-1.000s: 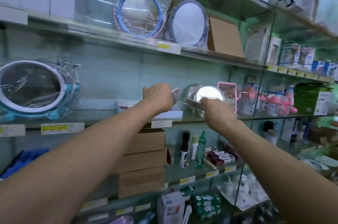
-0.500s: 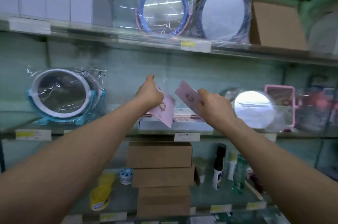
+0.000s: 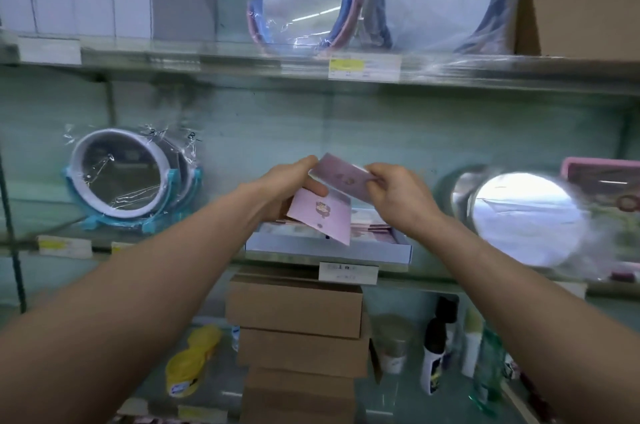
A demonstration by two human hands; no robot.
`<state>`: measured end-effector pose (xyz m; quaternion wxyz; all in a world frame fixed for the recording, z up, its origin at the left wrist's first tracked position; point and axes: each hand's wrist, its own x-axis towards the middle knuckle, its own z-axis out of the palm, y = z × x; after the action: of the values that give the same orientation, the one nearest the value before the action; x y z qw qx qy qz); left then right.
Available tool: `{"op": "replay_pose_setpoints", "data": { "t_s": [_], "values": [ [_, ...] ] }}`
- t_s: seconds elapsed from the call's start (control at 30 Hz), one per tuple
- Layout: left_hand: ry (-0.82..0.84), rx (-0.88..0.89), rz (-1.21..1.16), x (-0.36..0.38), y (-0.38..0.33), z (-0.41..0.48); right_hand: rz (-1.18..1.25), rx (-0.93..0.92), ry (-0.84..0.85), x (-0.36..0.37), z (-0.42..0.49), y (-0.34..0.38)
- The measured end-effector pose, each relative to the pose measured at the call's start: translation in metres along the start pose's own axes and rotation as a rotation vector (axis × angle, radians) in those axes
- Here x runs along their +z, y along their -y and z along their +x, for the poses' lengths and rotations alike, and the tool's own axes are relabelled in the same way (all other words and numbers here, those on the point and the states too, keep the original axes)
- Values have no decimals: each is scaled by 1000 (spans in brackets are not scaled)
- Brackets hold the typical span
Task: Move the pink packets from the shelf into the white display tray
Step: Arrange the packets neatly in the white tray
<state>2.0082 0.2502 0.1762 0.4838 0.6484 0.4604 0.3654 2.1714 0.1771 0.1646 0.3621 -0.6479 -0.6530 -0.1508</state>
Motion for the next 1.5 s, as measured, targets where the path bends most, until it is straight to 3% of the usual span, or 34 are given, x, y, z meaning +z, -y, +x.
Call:
{"op": "replay_pose_setpoints", "data": {
  "t_s": [0.17,0.27,0.53,0.77,1.0,1.17,1.33,1.5],
  "values": [
    [54,-55,-237,5,2,-5,357,-8,216,3,2,-4],
    [44,-75,-232,-1,9,-7,568,116,315,6,2,-7],
    [5,-79,-258,-9,26,-2,930,396,325,23,8,-23],
    [13,-38,-249,-11,28,2,837,414,375,27,10,-18],
    [-145,-54,-315,-35,24,16,861,538,147,16,21,-14],
    [-121,-67,-322,-40,29,23,965,613,138,13,25,-10],
    [39,-110,-282,-20,30,24,1041,535,203,22,23,15],
    [69,-117,-339,-17,32,23,770,336,340,26,13,26]
  ]
}}
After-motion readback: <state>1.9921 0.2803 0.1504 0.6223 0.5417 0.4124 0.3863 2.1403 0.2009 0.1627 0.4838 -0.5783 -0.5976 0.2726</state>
